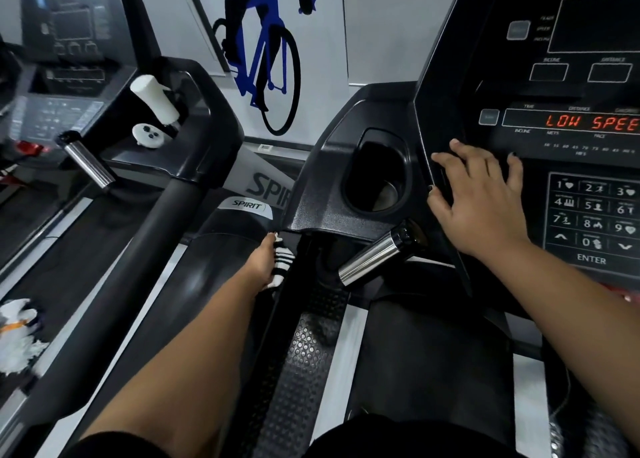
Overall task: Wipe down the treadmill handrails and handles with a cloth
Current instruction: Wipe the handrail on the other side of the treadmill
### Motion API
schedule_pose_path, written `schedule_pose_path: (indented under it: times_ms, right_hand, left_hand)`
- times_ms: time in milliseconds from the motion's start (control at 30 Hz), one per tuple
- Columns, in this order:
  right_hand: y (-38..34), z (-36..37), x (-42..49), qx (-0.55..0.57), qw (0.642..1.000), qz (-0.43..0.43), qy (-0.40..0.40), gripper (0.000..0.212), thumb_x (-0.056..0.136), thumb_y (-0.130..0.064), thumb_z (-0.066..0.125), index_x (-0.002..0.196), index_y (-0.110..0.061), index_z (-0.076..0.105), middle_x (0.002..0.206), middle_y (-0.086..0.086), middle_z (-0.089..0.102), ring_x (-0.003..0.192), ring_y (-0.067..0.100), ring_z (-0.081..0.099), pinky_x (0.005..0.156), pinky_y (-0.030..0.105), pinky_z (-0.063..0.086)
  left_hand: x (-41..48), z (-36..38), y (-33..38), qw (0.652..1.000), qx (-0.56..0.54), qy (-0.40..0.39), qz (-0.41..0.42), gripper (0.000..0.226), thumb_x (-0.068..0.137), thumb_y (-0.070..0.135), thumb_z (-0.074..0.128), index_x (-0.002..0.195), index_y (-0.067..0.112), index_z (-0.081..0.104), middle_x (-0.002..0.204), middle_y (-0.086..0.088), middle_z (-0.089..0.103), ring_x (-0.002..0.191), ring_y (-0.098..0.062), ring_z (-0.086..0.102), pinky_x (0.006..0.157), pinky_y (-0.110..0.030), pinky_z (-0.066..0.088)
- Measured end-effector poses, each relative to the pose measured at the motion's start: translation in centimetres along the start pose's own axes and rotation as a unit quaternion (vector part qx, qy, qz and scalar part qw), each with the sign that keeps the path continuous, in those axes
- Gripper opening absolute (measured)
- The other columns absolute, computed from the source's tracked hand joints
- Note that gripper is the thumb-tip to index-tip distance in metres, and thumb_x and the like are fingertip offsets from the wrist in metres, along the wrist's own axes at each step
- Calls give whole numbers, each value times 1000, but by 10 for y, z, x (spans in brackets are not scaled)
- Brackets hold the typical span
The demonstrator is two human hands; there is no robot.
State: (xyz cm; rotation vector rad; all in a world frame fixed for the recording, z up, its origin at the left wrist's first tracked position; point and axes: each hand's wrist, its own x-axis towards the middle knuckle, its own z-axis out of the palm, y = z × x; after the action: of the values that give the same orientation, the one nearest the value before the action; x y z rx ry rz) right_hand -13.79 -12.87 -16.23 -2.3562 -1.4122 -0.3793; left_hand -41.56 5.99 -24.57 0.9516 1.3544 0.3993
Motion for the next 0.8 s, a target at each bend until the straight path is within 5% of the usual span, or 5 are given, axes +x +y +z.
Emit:
schedule_pose_path:
  times_ms: [233,400,500,567,800]
  right_hand:
    - [1,1,-2,0,1000,-3,-10,48,95,-38,48,140,-22,41,152,4,35,140,27,31,116,61,11]
    - [1,1,-3,1,1000,-6,-13,50,95,-37,48,142,-21,41,153,5,34,142,27,28,116,61,11]
    - [1,1,-3,-4,1000,-5,-15,50,95,-37,48,142,-21,40,153,6,34,142,27,28,116,61,11]
    - [1,2,-3,-3,1000,-6,-14,50,95,-37,48,142,-21,41,153,6,34,142,28,28,116,61,11]
    - [1,3,-1,-6,1000,-1,-9,49,94,-37,49,141,-21,42,152,5,35,141,27,30,116,61,11]
  left_hand:
    - [-42,-24,-38,954,269,87,100,50,100,51,31,95,14,63,89,-5,68,95,-29,65,85,-39,49]
    - [-86,-21,-69,881,417,142,173,35,100,49,35,107,17,47,112,-9,61,110,-36,57,83,-40,40]
    - [-98,-14,-90,802,526,173,224,59,96,42,52,142,8,37,139,-15,47,121,-36,52,98,-45,43]
    - [-96,-9,-97,765,566,192,239,71,91,36,61,146,2,31,144,-18,42,122,-36,53,101,-44,44]
    - [-60,19,-51,764,551,194,274,65,94,38,52,145,3,31,139,-15,45,116,-33,55,94,-42,46]
